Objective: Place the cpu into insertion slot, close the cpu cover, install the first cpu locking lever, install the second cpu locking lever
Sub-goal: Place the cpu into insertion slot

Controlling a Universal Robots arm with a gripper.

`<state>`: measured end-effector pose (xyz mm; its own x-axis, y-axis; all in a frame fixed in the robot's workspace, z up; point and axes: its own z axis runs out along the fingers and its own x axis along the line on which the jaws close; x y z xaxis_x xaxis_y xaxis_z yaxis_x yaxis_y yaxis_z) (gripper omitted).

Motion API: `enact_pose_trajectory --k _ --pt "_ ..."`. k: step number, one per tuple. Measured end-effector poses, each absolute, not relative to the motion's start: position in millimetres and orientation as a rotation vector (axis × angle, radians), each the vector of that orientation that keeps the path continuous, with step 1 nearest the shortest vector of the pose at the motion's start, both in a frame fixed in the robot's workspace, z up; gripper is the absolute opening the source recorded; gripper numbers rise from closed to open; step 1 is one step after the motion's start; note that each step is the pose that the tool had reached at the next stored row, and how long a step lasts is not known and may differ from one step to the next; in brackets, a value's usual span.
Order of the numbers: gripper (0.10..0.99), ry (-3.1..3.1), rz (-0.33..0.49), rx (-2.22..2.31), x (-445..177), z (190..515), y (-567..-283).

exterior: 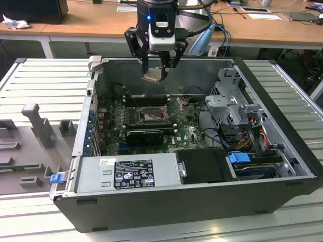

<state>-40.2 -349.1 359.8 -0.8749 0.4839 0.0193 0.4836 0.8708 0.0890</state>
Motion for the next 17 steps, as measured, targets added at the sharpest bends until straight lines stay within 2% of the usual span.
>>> enact_pose_trajectory --k 17 --pt "0.525 3.005 0.143 0.882 -40.2 359.8 -349.1"
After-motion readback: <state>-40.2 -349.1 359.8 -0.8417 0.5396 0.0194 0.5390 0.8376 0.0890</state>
